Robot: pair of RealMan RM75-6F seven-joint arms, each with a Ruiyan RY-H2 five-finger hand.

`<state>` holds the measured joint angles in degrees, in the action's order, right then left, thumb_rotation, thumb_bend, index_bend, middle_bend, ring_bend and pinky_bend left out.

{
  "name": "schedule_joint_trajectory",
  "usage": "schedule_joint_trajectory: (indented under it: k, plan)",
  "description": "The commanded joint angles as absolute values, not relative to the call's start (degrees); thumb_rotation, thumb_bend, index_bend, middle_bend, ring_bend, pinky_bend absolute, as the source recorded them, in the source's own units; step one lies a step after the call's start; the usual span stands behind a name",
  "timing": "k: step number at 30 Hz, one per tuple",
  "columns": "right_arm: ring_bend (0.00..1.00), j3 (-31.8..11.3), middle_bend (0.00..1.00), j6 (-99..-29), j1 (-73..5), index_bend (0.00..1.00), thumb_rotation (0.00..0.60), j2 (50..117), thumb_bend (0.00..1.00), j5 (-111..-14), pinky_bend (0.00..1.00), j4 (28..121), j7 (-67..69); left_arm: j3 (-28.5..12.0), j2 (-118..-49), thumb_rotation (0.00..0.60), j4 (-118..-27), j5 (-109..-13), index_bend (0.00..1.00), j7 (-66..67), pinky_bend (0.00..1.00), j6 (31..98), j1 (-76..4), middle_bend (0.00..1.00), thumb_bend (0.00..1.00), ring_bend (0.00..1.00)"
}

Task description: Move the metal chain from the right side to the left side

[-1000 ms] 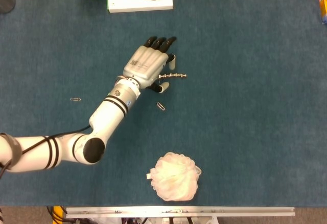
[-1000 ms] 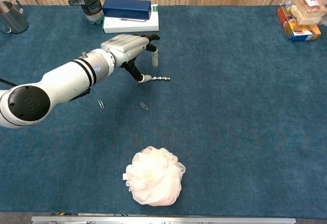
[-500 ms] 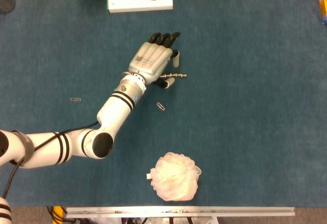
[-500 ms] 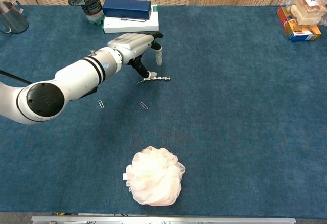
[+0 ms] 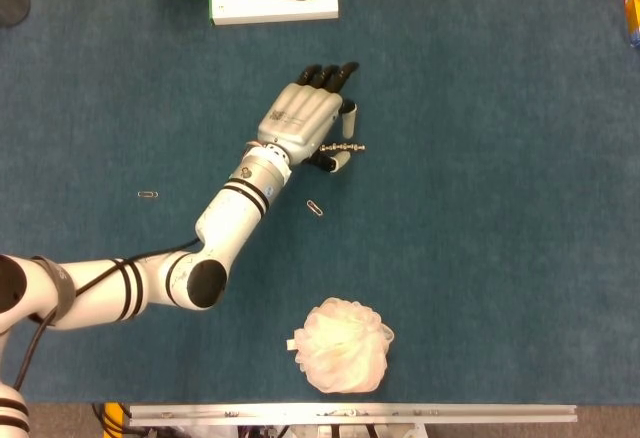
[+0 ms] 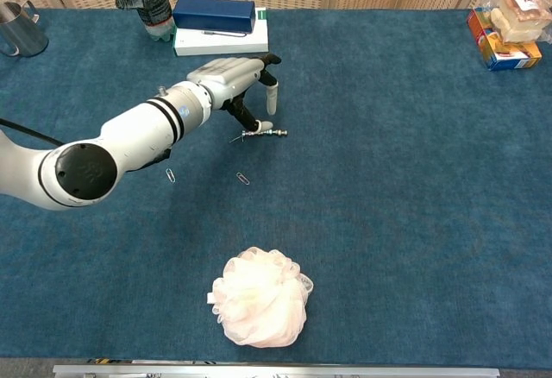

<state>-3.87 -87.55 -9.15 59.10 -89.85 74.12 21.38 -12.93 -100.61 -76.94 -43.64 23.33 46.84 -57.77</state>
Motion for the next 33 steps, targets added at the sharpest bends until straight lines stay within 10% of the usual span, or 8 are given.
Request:
schedule_joint_trajectory:
  k: [1,33]
  plan:
    - [0.00,-3.91,0.11,-87.29,-9.11,0.28,0.600,59.08,0.03,-89.66,0.04,74.11,21.14,-12.88,-101.11,0.600,-76.49,-43.90,0.49,22.94,0.03,46.79,-57.80,0.00,0.28,0.00]
    - [0.00,-3.73,0.11,-85.33,-8.44,0.29,0.600,59.30,0.03,-88.87,0.04,72.67,22.74,-12.93,-106.46,0.600,-65.57,-43.67,0.44,19.91,0.03,41.24,-59.34,0.00,0.28,0.00]
